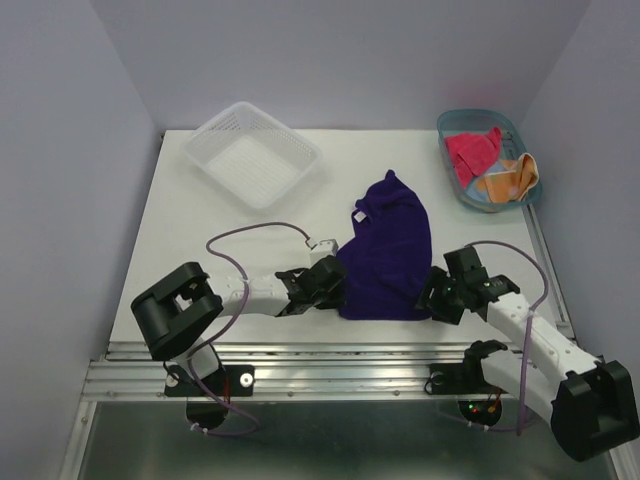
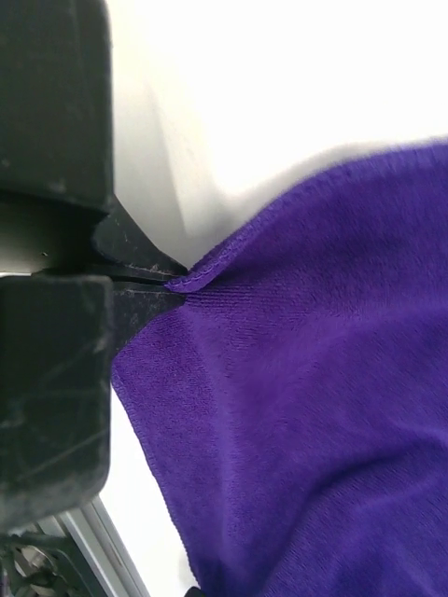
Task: Fold and stack the towels
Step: Flatten out the crumpled towel
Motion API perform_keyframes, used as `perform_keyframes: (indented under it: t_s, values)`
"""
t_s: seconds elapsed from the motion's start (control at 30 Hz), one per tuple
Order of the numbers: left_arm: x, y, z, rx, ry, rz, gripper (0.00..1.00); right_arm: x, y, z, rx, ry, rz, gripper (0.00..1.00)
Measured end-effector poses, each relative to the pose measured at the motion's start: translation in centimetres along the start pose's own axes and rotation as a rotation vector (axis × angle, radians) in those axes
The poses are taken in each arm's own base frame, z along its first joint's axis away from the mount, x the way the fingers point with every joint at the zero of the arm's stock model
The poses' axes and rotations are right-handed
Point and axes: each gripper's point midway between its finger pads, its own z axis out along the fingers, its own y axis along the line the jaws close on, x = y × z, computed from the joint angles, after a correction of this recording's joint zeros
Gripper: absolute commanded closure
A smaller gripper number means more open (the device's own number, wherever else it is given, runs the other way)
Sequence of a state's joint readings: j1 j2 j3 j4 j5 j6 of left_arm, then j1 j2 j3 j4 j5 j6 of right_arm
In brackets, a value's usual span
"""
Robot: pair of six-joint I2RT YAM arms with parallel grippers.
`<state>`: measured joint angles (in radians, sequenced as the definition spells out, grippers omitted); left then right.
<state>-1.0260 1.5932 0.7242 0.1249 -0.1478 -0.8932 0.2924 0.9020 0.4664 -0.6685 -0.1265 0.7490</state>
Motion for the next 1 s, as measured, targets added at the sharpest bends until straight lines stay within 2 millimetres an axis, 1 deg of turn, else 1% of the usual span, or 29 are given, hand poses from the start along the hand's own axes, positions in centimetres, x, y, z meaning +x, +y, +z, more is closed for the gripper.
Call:
perform_keyframes:
  t_s: [0.13,0.33,0.5,0.53,0.57,0.6,0.63,0.67,0.7,0.73,0.8,0.87,0.93,0.97,1.0]
  values:
    - [0.6,1.2,-1.0,-0.018,0.011,0.003,1.00,1.3,-0.5,0.7,0.042,0.045,-0.035,0.34]
    - [0.7,2.4,-1.8,-0.054,0.016,0.006,1.00,1.8,-0.5,0.9,0.068,0.038,-0.076,0.33]
    - [0.6,2.7,-1.9,-0.060,0.019,0.002,1.00,2.1,-0.1,1.5,0.077,0.039,-0.105,0.33]
    - [0.6,2.7,-1.9,-0.060,0.019,0.002,1.00,2.3,0.2,1.5,0.072,0.040,-0.125,0.36]
    - [0.6,2.7,-1.9,-0.060,0.019,0.002,1.00,2.4,0.4,1.6,0.068,0.035,-0.135,0.41]
    - [0.6,2.7,-1.9,-0.060,0.019,0.003,1.00,2.5,0.6,1.6,0.066,0.034,-0.144,0.49]
    - [0.6,2.7,-1.9,-0.060,0.019,0.002,1.00,2.7,0.6,1.6,0.065,0.035,-0.152,0.72]
    - [0.6,2.7,-1.9,-0.059,0.019,0.002,1.00,2.8,0.6,1.6,0.065,0.037,-0.156,0.85]
    - [0.6,2.7,-1.9,-0.059,0.020,0.002,1.00,3.0,0.6,1.7,0.069,0.042,-0.161,0.94]
    - [0.6,2.7,-1.9,-0.059,0.020,0.001,1.00,3.2,0.5,1.8,0.075,0.051,-0.164,0.99]
    - [0.6,2.7,-1.9,-0.057,0.024,0.001,1.00,3.6,0.3,1.8,0.081,0.062,-0.175,0.99]
    - [0.5,2.7,-2.1,-0.052,0.024,0.012,1.00,3.7,0.6,1.6,0.064,0.062,-0.186,0.99]
    - [-0.2,2.3,-3.4,-0.031,0.004,0.031,1.00,3.4,1.8,0.6,-0.006,0.040,-0.201,0.99]
    - [-1.0,1.8,-4.3,-0.006,-0.021,0.041,1.00,3.2,2.4,0.2,-0.032,0.026,-0.208,0.99]
    - [-1.6,1.4,-4.9,0.012,-0.043,0.051,1.00,2.4,3.8,-1.0,-0.087,-0.010,-0.219,0.99]
